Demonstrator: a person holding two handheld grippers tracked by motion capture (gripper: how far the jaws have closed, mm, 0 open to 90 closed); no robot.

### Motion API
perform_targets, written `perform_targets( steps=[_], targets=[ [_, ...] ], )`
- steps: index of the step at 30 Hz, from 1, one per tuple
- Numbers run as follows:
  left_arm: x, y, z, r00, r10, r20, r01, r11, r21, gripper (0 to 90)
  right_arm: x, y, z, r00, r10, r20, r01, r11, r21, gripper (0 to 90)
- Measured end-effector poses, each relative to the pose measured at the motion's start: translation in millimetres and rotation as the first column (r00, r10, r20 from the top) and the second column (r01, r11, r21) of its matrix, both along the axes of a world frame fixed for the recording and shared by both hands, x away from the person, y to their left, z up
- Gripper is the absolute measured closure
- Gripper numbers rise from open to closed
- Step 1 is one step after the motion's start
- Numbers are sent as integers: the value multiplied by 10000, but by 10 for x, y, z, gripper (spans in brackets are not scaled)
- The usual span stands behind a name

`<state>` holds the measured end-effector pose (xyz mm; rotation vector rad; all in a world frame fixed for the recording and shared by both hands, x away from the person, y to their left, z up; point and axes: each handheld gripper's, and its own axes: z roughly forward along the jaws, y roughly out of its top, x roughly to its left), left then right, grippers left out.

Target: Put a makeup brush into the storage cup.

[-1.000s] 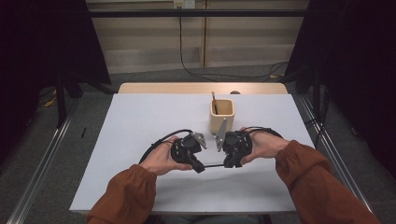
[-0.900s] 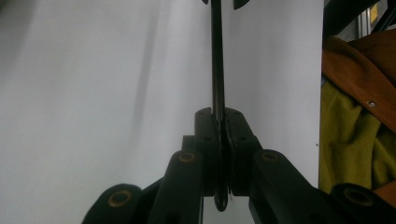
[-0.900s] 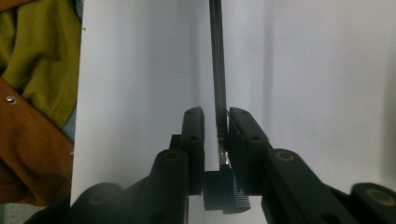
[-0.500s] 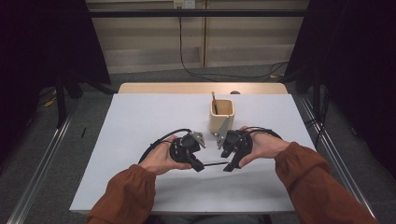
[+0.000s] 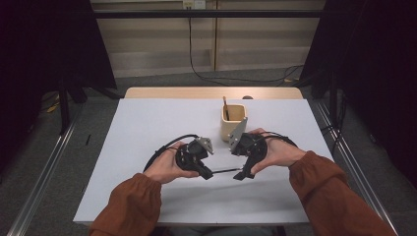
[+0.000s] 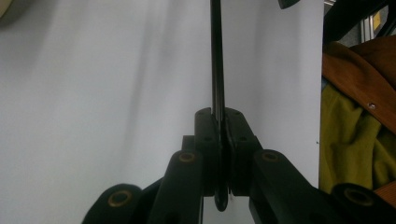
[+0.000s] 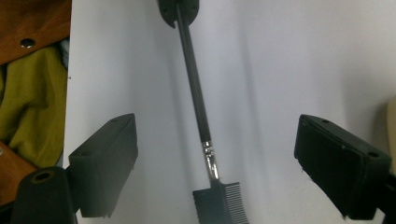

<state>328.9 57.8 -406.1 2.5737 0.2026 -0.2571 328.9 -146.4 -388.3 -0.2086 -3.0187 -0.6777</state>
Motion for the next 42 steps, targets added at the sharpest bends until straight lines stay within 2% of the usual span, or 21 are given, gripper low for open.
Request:
perform_targets(
  steps=[6,11,14,17,21,24,31,34,38,40,41,42],
  targets=[
    [-11,39,-6,10000,61,-13,-61,10000,-27,856,-8,-47,48,9995,-284,139,277,9986,440,77],
    [-18,80,10,9998,180,-25,-180,9998,-60,856,-10,-135,56,9985,-462,303,430,9940,1006,29],
    [-20,101,11,9997,237,-36,-237,9997,-87,856,-38,-173,68,9986,-376,382,324,9912,1282,41],
    [-18,132,13,9997,253,14,-252,9996,-89,856,-66,-202,76,9976,-533,444,456,9863,1585,32],
    [-21,180,26,9990,444,12,-444,9987,-269,856,-75,-268,63,9956,-798,486,706,9831,1688,39],
    [-26,208,29,9989,466,47,-465,9985,-292,856,-80,-332,70,9926,-1106,510,979,9736,2063,39],
    [-40,310,15,9970,777,76,-773,9960,-443,855,-131,-465,97,9855,-1607,547,1437,9614,2347,29],
    [-41,348,20,9962,872,23,-869,9947,-558,855,-149,-529,117,9820,-1801,575,1587,9506,2668,32],
    [-59,395,27,9950,998,-30,-998,9922,-741,855,-190,-587,81,9804,-1900,523,1693,9481,2691,32],
    [-69,421,28,9940,1086,161,-1073,9919,-684,855,-218,-611,53,9813,-1865,482,1667,9476,2726,27],
    [-69,436,15,9944,1052,-8,-1049,9911,-816,855,-228,-624,41,9815,-1861,459,1666,9465,2763,26],
    [-76,449,9,9941,1089,0,-1085,9908,-810,855,-239,-639,33,9811,-1885,438,1690,9447,2810,28]
  ],
)
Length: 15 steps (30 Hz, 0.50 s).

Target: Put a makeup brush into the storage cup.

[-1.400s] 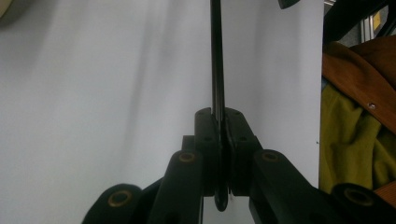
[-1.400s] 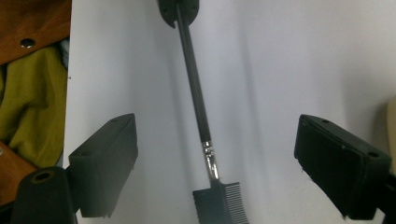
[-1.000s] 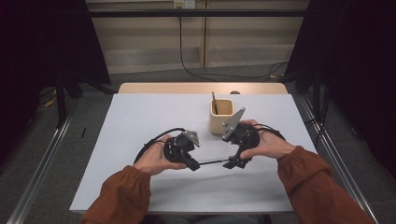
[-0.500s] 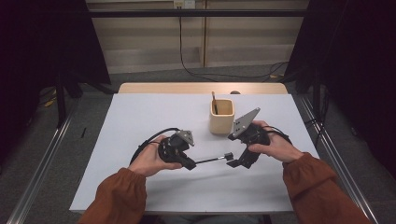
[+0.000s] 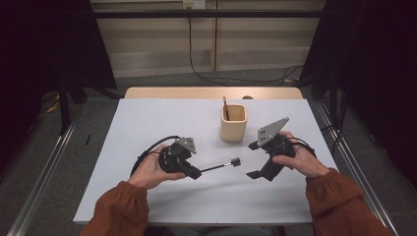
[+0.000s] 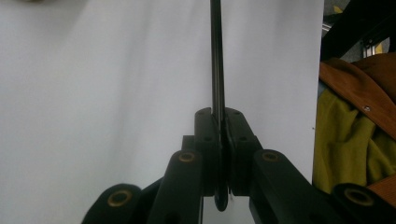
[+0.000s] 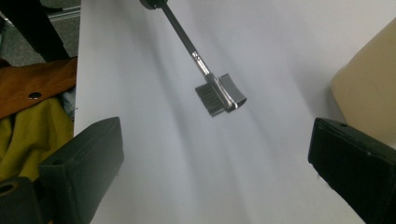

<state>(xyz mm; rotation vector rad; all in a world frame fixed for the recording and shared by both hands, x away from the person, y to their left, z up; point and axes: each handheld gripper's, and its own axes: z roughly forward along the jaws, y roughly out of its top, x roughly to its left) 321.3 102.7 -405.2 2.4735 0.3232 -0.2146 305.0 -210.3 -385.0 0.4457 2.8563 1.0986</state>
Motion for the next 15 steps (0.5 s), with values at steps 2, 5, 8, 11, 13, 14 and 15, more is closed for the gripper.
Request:
perform_targets(
  steps=[2,5,8,11,13,14,15],
  targets=[
    [-2,22,-9,10000,-38,19,38,10000,-14,855,-13,-34,-5,10000,-84,34,83,9999,130,26],
    [-9,60,-8,10000,39,41,-39,9999,-97,855,-27,-84,1,9997,-220,89,217,9992,325,26],
    [-16,91,-5,9999,92,105,-90,9998,-184,855,-41,-140,-11,9994,-354,58,350,9975,609,27],
    [-24,118,-22,9997,225,96,-223,9995,-220,854,-59,-191,-59,9984,-564,-57,566,9948,842,31],
    [-28,139,-30,9993,315,224,-312,9994,-113,854,-88,-211,-84,9978,-660,-60,663,9930,975,30],
    [-24,153,-41,9995,290,121,-287,9993,-235,854,-107,-221,-93,9977,-675,-62,678,9922,1047,29],
    [-27,164,-45,9993,359,132,-355,9990,-285,854,-123,-231,-96,9974,-713,-40,713,9914,1093,28]
  ],
)
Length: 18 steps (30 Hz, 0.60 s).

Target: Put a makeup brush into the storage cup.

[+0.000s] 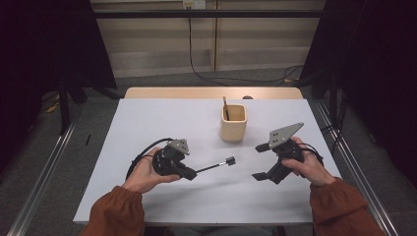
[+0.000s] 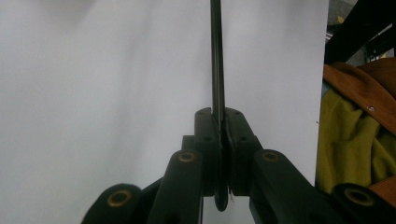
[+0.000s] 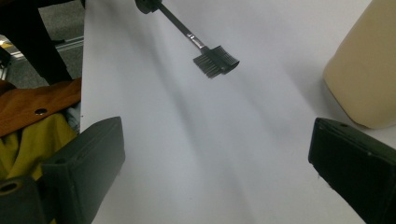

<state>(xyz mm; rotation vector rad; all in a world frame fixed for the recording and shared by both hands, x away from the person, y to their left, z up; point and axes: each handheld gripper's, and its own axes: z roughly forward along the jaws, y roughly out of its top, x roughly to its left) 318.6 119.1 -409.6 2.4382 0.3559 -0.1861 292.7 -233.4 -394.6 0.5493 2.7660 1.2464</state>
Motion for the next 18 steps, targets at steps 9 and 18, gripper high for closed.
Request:
perform_targets(
  steps=[9,18],
  targets=[
    [-42,71,-18,9998,217,26,-215,9981,-576,854,-95,-124,-120,9967,-809,-28,808,9917,1002,33],
    [-92,106,-40,9993,381,-29,-382,9944,-984,854,-223,-134,-129,9971,-758,79,741,9884,1324,26]
  ],
)
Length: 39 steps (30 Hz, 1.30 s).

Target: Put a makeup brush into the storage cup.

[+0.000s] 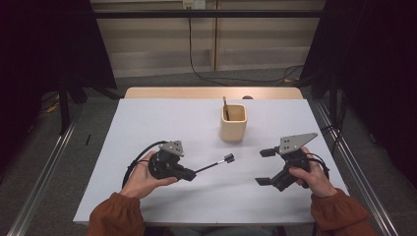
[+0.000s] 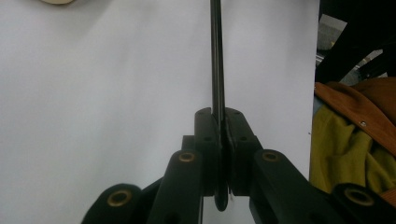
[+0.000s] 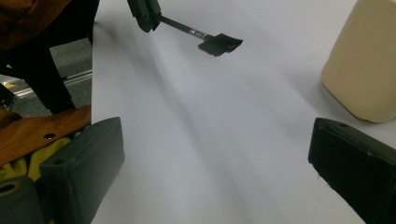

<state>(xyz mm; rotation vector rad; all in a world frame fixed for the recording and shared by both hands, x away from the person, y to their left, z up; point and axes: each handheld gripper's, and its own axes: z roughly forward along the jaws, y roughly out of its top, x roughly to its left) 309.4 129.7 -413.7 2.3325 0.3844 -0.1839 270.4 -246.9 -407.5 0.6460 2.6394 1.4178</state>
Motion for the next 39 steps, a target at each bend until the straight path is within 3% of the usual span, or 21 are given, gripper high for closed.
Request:
perform_targets(
  steps=[10,21,33,39],
  targets=[
    [-53,93,-47,9994,343,36,-341,9982,-489,854,-51,-19,-27,9991,-377,178,366,9979,536,24],
    [-105,83,-20,9980,565,277,-530,9921,-1136,854,-80,49,-31,9989,-269,385,229,9944,1029,22],
    [-157,144,-24,9936,984,546,-851,9744,-2082,855,-83,64,-20,9976,-445,529,361,9880,1502,22],
    [-160,183,-11,9895,1344,537,-1165,9599,-2551,855,-88,79,-7,9970,-533,558,433,9849,1677,7]
  ],
)
